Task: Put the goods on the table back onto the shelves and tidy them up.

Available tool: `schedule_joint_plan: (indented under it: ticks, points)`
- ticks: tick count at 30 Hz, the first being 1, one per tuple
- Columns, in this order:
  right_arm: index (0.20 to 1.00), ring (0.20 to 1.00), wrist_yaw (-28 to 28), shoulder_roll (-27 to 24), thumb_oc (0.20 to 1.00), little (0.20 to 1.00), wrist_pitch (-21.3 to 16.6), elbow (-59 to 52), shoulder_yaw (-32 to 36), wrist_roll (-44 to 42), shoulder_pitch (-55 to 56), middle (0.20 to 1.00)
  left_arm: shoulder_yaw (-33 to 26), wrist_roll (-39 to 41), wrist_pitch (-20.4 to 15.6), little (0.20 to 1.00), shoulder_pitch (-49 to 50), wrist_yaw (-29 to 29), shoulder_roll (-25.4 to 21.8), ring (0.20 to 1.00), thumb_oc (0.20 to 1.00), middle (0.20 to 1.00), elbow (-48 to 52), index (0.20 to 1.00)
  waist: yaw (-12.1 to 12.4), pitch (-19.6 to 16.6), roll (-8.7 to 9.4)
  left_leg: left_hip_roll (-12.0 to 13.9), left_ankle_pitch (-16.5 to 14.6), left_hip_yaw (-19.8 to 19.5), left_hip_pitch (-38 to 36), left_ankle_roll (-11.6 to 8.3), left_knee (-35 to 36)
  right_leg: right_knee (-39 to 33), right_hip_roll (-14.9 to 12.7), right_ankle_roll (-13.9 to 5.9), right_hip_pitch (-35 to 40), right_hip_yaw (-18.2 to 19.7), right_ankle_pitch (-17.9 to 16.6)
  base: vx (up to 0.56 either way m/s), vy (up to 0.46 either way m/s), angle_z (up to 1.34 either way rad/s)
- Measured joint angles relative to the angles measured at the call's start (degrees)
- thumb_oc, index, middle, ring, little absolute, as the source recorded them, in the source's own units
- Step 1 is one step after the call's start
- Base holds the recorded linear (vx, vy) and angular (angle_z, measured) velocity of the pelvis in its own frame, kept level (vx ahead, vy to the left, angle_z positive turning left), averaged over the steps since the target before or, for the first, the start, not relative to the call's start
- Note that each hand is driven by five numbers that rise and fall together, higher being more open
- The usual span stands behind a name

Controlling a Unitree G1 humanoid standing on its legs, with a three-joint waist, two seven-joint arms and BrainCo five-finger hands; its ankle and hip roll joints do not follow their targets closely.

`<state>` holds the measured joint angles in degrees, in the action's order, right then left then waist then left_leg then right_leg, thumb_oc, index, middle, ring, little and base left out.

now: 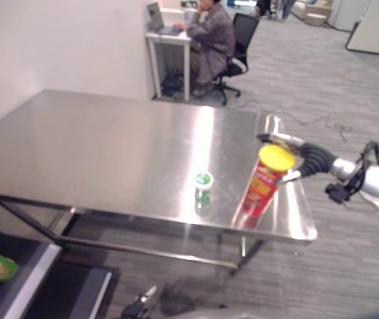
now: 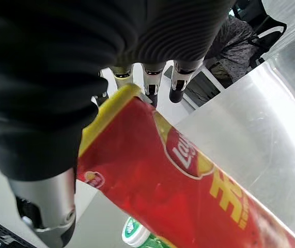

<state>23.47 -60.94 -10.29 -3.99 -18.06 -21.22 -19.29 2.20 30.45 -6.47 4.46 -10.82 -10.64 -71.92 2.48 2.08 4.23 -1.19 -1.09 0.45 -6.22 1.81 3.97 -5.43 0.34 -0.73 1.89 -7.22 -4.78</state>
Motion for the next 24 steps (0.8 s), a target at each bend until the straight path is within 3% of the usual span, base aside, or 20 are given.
schedule_joint_plan:
  ticks: [21,22,24]
  points:
    - [1.000,1.000,-0.32,1.05,1.000,1.000,-0.03,1.38,-1.66,4.54,-1.12,1.000,-0.04,2.18,0.07,1.000,0.15,-0.17,-0.42,1.000,1.000,1.000,0.66,1.000,0.68,0.71,0.91,0.02,0.00,-0.44,-0.20,-0.01,-0.08,0.00,-0.01,0.20,0.37,-0.46,0.14,0.00,0.000,0.00]
    - [0.567,0.567,-0.34,1.10,0.567,0.567,-0.03,1.38,-1.66,4.54,-1.12,0.567,-0.04,2.18,0.08,1.000,0.34,-0.17,-0.44,1.000,1.000,1.000,1.11,1.000,0.80,0.72,0.91,0.02,0.00,-0.46,-0.20,-0.01,-0.08,0.00,-0.01,0.19,0.39,-0.47,0.15,0.00,0.000,0.00]
    - [0.344,0.344,-0.42,1.21,0.344,0.344,-0.03,1.40,-1.65,4.55,-1.12,0.344,-0.05,2.18,0.07,1.000,0.38,-0.17,-0.44,1.000,1.000,1.000,1.12,1.000,0.83,0.73,0.90,0.02,0.00,-0.51,-0.25,-0.02,-0.08,0.00,-0.01,0.19,0.45,-0.51,0.16,0.00,0.000,0.00]
